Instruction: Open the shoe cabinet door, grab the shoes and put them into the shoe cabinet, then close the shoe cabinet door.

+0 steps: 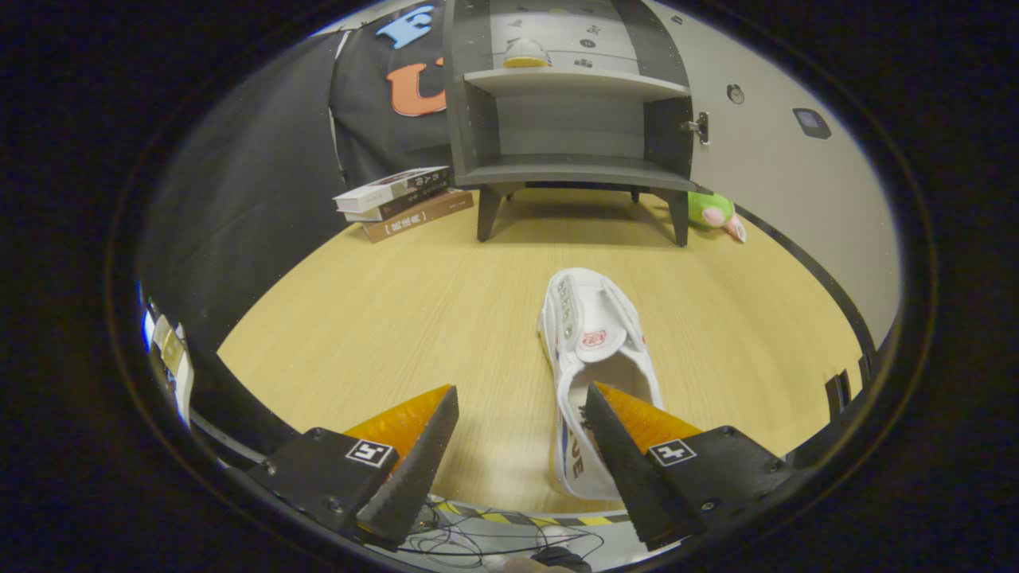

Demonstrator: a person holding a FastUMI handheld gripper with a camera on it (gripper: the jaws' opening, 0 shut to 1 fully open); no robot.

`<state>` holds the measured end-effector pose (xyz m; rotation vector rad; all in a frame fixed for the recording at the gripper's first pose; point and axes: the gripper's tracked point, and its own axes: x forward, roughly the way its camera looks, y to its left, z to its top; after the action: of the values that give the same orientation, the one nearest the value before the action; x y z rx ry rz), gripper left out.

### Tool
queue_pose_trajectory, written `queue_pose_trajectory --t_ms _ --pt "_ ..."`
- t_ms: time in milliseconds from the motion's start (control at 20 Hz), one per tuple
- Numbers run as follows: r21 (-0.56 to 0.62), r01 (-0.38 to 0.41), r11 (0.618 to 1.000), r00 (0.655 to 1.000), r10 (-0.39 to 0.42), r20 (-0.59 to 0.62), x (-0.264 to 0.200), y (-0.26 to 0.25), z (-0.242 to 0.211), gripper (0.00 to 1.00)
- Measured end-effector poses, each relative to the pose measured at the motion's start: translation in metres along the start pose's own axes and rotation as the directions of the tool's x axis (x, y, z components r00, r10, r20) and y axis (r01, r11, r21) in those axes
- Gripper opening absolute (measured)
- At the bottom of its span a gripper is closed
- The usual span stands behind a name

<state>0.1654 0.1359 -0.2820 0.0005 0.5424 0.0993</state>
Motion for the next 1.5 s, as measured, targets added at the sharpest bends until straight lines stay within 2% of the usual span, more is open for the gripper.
queue_pose_trajectory --t_ms 350,450,550,600,750,800,950,1000,1150,1250,1500 --pt "0.010 0.025 1.000 0.998 -0.025 0.052 0.026 -0.007 0.015 1.00" --pt "0.011 0.001 1.000 0.997 -0.002 0.071 0.027 -0.003 0.019 1.00" --pt "0.009 -0.057 0.998 0.997 0.056 0.056 0.032 0.008 0.016 1.00" --pt "-0.018 -0.049 0.999 0.997 0.050 0.055 0.031 0.005 0.017 1.00" --pt "-0.048 -0.068 0.997 0.996 0.070 0.046 0.033 -0.001 0.017 0.84" --pt "-0.031 -0.062 0.998 0.997 0.064 0.053 0.034 -0.002 0.017 0.70" --pt "0.016 -0.019 1.000 0.998 0.018 0.052 0.037 -0.015 0.019 0.36" --pt "0.015 -0.023 1.000 0.999 0.022 0.038 0.037 -0.015 0.018 0.15" --pt "-0.002 -0.026 1.000 1.000 0.026 0.017 0.033 -0.020 0.027 0.11" --pt "0.026 -0.052 0.998 0.998 0.052 0.019 0.028 -0.019 0.040 0.11" --pt "0.025 -0.045 0.999 0.996 0.042 0.084 -0.002 -0.031 0.096 0.11"
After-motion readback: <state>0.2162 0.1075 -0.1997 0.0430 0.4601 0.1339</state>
